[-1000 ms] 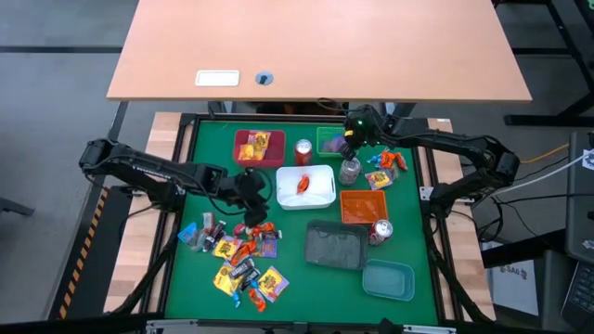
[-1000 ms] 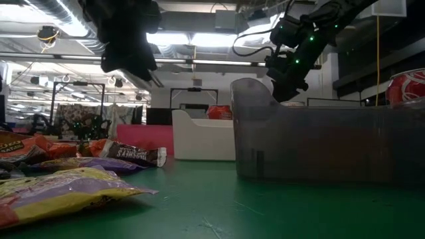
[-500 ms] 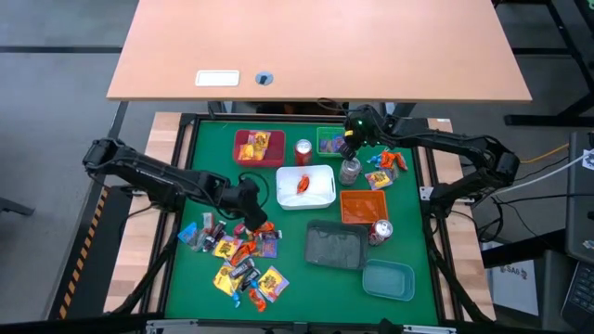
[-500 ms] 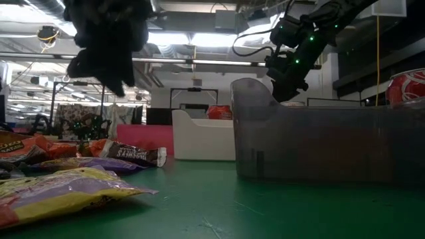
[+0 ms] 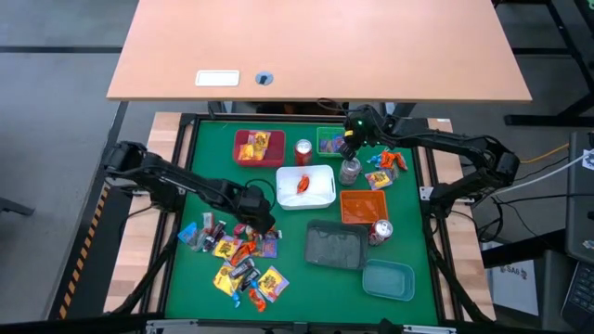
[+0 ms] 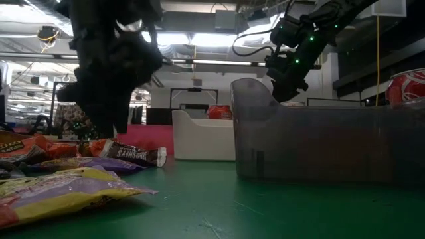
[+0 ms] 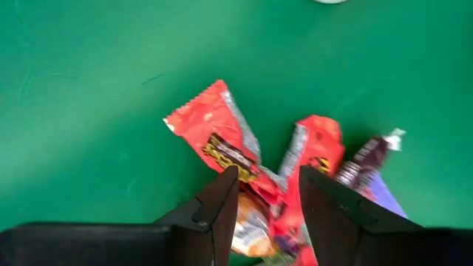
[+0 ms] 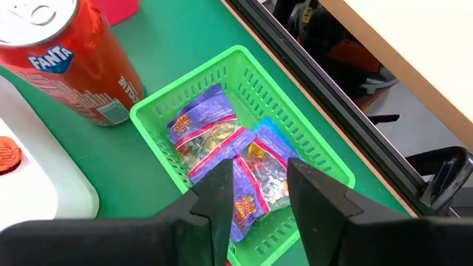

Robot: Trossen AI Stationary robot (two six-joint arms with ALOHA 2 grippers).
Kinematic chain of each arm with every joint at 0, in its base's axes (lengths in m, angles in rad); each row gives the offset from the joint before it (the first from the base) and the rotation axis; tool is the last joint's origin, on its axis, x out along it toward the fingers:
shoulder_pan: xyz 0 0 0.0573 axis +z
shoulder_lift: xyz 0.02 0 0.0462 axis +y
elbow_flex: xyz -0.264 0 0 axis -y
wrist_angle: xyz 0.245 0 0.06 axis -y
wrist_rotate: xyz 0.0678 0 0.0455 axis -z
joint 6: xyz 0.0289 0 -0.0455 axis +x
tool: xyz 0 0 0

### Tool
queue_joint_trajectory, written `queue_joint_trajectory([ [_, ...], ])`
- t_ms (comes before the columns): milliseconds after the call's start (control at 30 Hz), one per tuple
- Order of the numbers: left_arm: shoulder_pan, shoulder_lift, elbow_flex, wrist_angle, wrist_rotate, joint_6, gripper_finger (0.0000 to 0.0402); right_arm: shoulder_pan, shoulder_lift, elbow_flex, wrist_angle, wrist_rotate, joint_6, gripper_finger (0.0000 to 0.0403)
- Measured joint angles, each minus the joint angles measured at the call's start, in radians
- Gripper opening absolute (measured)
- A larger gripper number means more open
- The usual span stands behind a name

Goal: Sort candy
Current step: Put the orange candy into the white bin

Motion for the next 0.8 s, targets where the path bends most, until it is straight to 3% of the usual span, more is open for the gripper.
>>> queue_joint_trajectory([
  [500, 0.030, 0.110, 0.004, 0.010, 0.001, -0.001, 0.0129, -0.001, 0.000, 0.000, -0.001, -0.003, -0.004, 0.0127],
  [800, 0.030, 0.111, 0.002, 0.010, -0.008, -0.001, 0.0077, -0.001, -0.063, 0.000, -0.058, -0.006, -0.058, 0.0127],
])
